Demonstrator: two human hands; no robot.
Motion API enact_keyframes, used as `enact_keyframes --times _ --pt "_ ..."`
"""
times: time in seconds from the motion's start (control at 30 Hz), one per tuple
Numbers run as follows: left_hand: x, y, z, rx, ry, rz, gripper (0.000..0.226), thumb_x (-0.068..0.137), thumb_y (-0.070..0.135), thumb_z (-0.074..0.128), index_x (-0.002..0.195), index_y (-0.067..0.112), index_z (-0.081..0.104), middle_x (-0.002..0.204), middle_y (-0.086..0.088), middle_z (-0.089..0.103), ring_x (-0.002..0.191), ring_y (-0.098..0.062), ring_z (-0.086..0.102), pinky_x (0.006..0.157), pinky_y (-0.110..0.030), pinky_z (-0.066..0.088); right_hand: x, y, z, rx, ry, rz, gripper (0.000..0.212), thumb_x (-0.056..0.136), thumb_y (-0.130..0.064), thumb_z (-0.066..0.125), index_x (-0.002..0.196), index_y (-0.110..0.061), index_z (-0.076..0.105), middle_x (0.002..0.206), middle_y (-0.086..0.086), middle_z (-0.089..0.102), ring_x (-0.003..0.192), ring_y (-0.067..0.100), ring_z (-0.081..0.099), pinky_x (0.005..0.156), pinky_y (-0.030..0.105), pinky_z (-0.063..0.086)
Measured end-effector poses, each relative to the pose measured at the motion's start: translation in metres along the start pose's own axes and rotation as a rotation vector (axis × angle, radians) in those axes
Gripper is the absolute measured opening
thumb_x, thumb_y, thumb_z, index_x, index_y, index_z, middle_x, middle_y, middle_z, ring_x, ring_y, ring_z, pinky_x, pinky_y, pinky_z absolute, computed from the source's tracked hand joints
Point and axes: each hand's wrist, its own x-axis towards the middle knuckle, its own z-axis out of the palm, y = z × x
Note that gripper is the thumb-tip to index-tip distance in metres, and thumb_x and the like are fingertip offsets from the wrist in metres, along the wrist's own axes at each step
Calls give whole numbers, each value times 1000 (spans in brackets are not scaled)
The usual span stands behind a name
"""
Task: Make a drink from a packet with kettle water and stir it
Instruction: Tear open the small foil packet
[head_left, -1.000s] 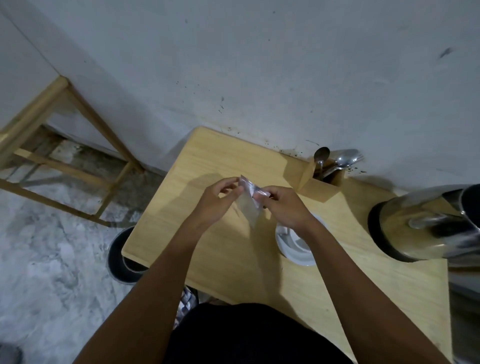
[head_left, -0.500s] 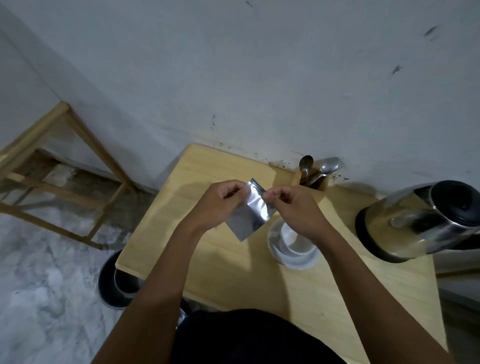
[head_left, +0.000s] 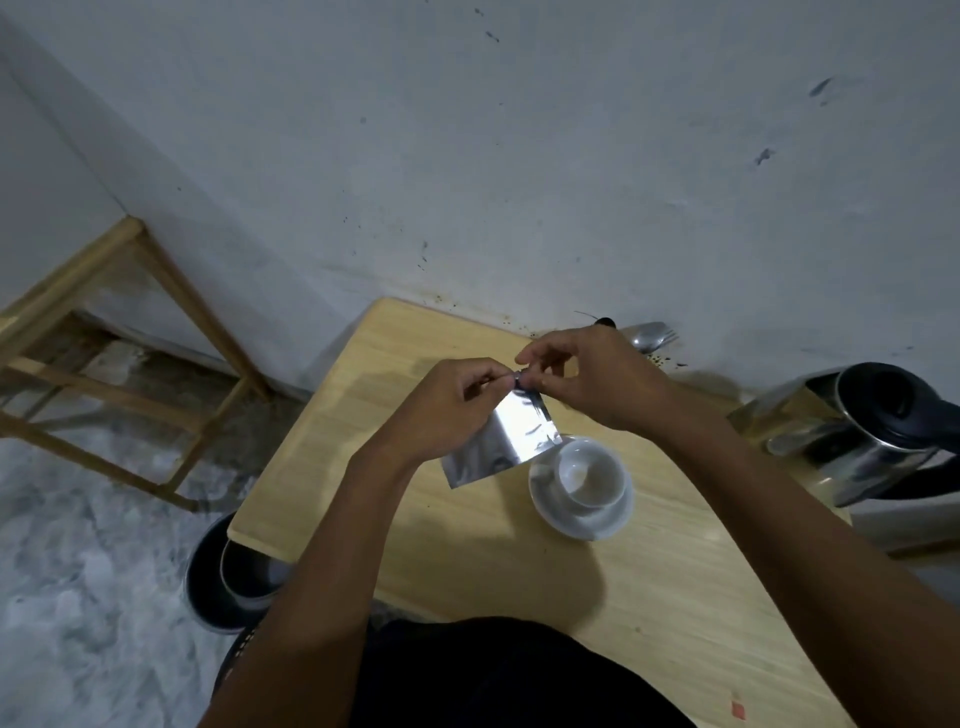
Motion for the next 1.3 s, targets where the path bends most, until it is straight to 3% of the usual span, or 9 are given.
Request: enact_keyframes --times 0.23,0.33,0.5,0.63,0.8,0.87,0.93,1.1,1.3 --pt "-1 2 5 90 45 36 19 94 23 49 92 20 67 86 -16 68 84 -34 60 70 -44 49 7 -14 -10 -186 -91 -48 9 86 -32 71 87 -25 76 66 -24 56 67 2 54 62 26 44" --pt "-1 2 4 110 60 37 19 94 24 48 89 22 66 84 -19 65 81 -37 58 65 -36 43 9 -18 -12 -222 -97 -79 10 87 -30 71 87 -21 77 63 -26 51 60 0 51 57 22 38" --pt "-1 7 -1 173 68 53 19 94 23 48 87 19 65 82 -7 68 80 -24 61 70 -37 50 11 -25 -16 -307 -140 -138 15 90 -29 67 96 -19 76 68 -23 47 69 7 52 68 32 46" --pt "2 10 -4 115 115 77 19 91 14 50 84 10 67 78 -8 69 73 -17 62 64 -21 45 11 -23 -12 -320 -89 -215 13 91 -27 66 93 -18 75 73 -14 49 75 13 54 71 36 48" --pt "5 14 -3 -18 153 23 20 92 13 52 83 7 69 75 -11 69 68 -7 56 63 -17 41 6 -21 -7 -265 77 -356 6 85 -12 71 84 -10 76 66 -22 48 73 0 42 67 26 39" --pt "5 17 -3 -41 157 8 21 93 15 52 78 11 67 67 -3 64 63 -3 53 60 -12 40 3 -19 -4 -270 134 -378 5 83 -10 72 84 -7 76 68 -6 64 76 8 54 81 31 50" --pt "5 20 -4 -48 137 -14 22 94 17 50 78 12 66 66 -1 58 61 -4 50 57 -11 38 2 -17 -4 -263 148 -350 7 85 -14 73 87 -8 77 73 0 69 75 6 51 91 39 52" --pt "8 23 -10 112 -12 -8 25 96 19 43 83 5 59 67 -3 50 61 -11 42 57 -24 34 5 -20 -12 -314 32 -290 11 91 -24 66 91 -16 73 78 -12 55 80 4 46 74 38 50" --pt "8 24 -14 158 -15 58 29 94 20 46 67 25 55 65 -8 55 58 -9 44 53 -20 32 5 -15 -15 -305 -6 -359 10 91 -23 65 89 -14 70 81 -4 57 77 12 54 68 44 51"
